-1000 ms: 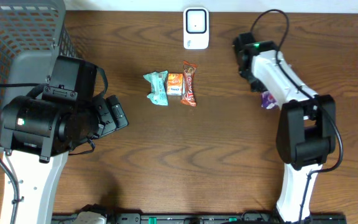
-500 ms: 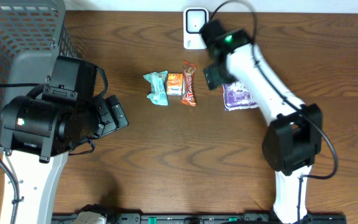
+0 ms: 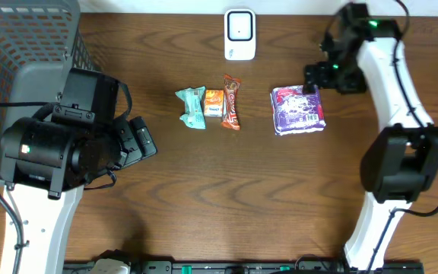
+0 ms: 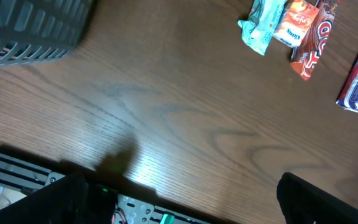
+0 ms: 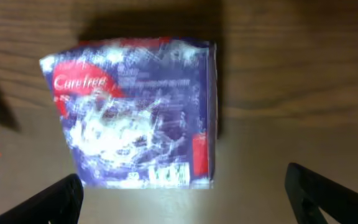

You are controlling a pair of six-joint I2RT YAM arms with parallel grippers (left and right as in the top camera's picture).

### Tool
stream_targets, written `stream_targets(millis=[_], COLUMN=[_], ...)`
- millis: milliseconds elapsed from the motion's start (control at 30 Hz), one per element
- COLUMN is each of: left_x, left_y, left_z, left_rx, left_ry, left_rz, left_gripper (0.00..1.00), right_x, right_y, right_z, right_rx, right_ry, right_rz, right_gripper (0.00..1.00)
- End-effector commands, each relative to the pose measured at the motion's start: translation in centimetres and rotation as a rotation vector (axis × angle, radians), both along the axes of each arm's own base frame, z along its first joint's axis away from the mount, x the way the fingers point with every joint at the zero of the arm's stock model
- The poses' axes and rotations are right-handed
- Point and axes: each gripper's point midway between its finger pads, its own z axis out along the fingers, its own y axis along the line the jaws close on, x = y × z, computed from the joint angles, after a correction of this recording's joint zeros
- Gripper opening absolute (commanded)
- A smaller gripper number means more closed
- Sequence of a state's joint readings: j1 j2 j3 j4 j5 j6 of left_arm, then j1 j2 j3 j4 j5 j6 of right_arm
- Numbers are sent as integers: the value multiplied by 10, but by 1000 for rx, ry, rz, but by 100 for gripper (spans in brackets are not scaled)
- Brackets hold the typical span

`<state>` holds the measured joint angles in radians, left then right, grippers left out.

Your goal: Scan the item barcode

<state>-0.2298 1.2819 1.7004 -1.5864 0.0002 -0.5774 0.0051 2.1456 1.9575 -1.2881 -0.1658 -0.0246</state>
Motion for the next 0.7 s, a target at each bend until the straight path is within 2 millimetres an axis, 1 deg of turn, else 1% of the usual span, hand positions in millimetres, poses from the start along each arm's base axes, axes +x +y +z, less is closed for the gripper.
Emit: stream_targets(millis=[0, 33, 67, 100, 167, 233, 267, 300, 367, 433, 467, 533, 600, 667], left_x=[1, 1, 1, 1, 1, 1, 1, 1, 1, 1, 1, 1, 1, 1], left_y=[3, 3, 3, 3, 3, 3, 3, 3, 3, 3, 3, 3, 3, 3], left_z=[-1, -1, -1, -1, -1, -1, -1, -1, -1, -1, -1, -1, -1, -1], left_rx=[10, 10, 10, 10, 10, 10, 10, 10, 10, 10, 10, 10, 10, 10], left_ry=[2, 2, 2, 2, 2, 2, 2, 2, 2, 2, 2, 2, 2, 2], left_rz=[15, 16, 16, 16, 16, 16, 16, 16, 16, 16, 16, 16, 16, 16], left_gripper=[98, 98, 98, 98, 98, 98, 98, 98, 98, 98, 98, 98, 98, 98], right_x=[-5, -3, -2, 0, 1, 0, -2, -4, -10, -12, -12, -12, -11, -7], right_y=[17, 17, 16, 17, 19, 22, 24, 26, 30, 31, 32, 32, 32, 28], right_z=[-11, -15, -21, -25, -34, -46, -52, -58, -67, -69, -69, -65, -57, -44], right_rx=[301, 352, 410, 455, 526, 565, 576, 583, 591, 591, 591, 592, 592, 572], right_ry=[-3, -14, -31, -45, -73, -91, -97, -98, -91, -85, -82, -82, -76, -73], right_rz=[37, 21, 7, -2, -9, -8, -5, -2, 2, 3, 3, 3, 1, -10], right_gripper=[97, 94, 89, 88, 86, 86, 84, 77, 57, 44, 31, 1, 1, 1])
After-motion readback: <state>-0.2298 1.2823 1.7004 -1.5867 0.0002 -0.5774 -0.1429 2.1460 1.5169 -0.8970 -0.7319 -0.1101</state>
